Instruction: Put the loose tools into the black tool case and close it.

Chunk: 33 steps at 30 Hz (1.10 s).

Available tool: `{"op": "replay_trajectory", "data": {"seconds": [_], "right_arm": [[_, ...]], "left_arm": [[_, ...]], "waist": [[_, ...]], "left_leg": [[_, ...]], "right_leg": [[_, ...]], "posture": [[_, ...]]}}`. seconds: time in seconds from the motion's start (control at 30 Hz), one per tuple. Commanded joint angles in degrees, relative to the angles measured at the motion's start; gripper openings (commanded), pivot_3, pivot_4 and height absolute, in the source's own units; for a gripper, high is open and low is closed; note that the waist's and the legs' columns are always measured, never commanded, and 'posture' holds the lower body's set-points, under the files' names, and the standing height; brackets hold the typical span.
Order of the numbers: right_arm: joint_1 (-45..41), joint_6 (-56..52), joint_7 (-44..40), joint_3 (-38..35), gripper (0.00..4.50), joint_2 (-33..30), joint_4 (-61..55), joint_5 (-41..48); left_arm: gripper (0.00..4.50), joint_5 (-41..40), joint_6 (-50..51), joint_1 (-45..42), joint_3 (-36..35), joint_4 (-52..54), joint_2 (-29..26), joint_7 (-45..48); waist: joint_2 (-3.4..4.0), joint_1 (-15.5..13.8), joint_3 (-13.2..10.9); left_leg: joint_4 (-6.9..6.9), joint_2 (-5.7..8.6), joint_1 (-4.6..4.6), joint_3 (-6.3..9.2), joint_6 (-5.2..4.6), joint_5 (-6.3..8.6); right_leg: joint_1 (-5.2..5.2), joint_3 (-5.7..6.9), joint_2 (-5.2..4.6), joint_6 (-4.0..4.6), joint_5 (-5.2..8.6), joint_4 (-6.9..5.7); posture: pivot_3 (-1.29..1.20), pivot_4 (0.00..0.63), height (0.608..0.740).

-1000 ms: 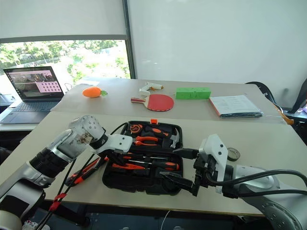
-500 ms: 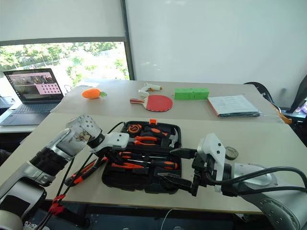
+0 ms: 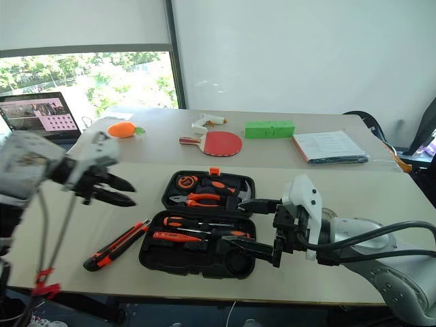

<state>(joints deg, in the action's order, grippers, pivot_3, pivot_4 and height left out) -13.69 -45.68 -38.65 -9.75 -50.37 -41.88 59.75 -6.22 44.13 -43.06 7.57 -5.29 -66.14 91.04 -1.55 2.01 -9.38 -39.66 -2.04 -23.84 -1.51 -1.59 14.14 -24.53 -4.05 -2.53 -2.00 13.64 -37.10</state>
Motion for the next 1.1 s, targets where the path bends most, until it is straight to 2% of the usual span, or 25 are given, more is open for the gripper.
{"op": "replay_trajectory", "data": {"seconds": [0.03,0.07,0.13,0.27,0.5,0.67,0.87,1.1], "right_arm": [[-1.43,1.31,-2.81,-0.38,4.5,-1.07,-0.08,-0.35],[-1.83,1.51,-3.93,-0.08,4.5,-1.36,0.33,-0.8],[-2.36,1.86,-5.51,0.25,4.5,-1.69,1.03,-1.52],[-2.97,2.09,-7.41,0.75,4.5,-1.62,2.07,-2.22],[-3.43,-0.08,-9.77,0.55,4.5,-1.82,1.86,1.46],[-1.85,0.66,-8.29,0.6,4.5,-1.93,-1.19,0.44],[0.17,0.84,-5.35,0.21,4.5,-1.4,-3.17,0.26],[1.92,1.15,-3.53,-0.5,4.5,-1.56,-4.39,0.47]], "left_arm": [[4.2,-2.9,-0.04,9.5,-9.86,3.11,-4.48,-3.18],[4.47,-2.97,-1.33,15.97,-15.7,3.44,-5.74,-3.44],[4.47,-3.42,-2.24,25.29,-24.01,4.9,-7.38,-3.64],[4.47,-5.03,0.07,31.52,-29.52,7.99,-8.37,-5.77],[4.47,-10.87,17.74,25.55,-17.71,19.71,-7.7,-12.91],[4.47,-10.9,24.3,20.25,-5.76,23.5,-5.43,-18.84],[4.47,-7.93,23.91,13.66,5.75,19.99,0.02,-25.32],[4.47,-5.35,19.82,11.68,11.37,15.11,1.27,-27.55]], "waist": [[-0.04,-0.12,-0.04],[-0.08,-0.2,-0.06],[-0.19,-0.23,-0.12],[-0.38,-1.32,-0.21],[-0.39,-2.2,-0.22],[-0.39,-1.83,-0.23],[-0.46,-1.34,-0.26],[-0.45,-1.28,-0.26]], "left_leg": [[-0.01,0.0,0.0,-0.02,0.0,0.0],[-0.01,-0.01,0.0,-0.03,0.01,0.0],[-0.03,-0.14,0.04,-0.05,0.03,-0.01],[-0.06,-0.23,0.08,-0.13,0.13,-0.06],[-0.07,-0.15,0.12,-0.35,0.21,-0.11],[0.0,-0.09,0.1,-0.33,0.21,-0.09],[-0.06,-0.05,0.09,-0.3,0.21,-0.09],[-0.05,-0.02,0.1,-0.28,0.21,-0.09]], "right_leg": [[0.0,0.04,-0.02,0.0,0.0,-0.01],[0.01,0.07,-0.05,0.01,0.0,-0.03],[0.04,0.09,-0.08,0.02,-0.03,-0.03],[0.11,0.14,-0.09,0.03,-0.02,0.01],[0.16,0.13,-0.14,-0.02,-0.04,0.01],[0.1,0.12,-0.03,0.03,-0.03,-0.02],[0.14,0.11,-0.01,0.03,-0.04,-0.04],[0.14,0.09,-0.02,0.02,-0.04,-0.03]], "posture": [[0.0,0.15,0.738],[0.0,0.15,0.738],[0.0,0.15,0.738],[0.0,0.15,0.738],[0.0,0.15,0.738],[0.0,0.15,0.738],[0.0,0.15,0.738],[0.0,0.15,0.738]]}}
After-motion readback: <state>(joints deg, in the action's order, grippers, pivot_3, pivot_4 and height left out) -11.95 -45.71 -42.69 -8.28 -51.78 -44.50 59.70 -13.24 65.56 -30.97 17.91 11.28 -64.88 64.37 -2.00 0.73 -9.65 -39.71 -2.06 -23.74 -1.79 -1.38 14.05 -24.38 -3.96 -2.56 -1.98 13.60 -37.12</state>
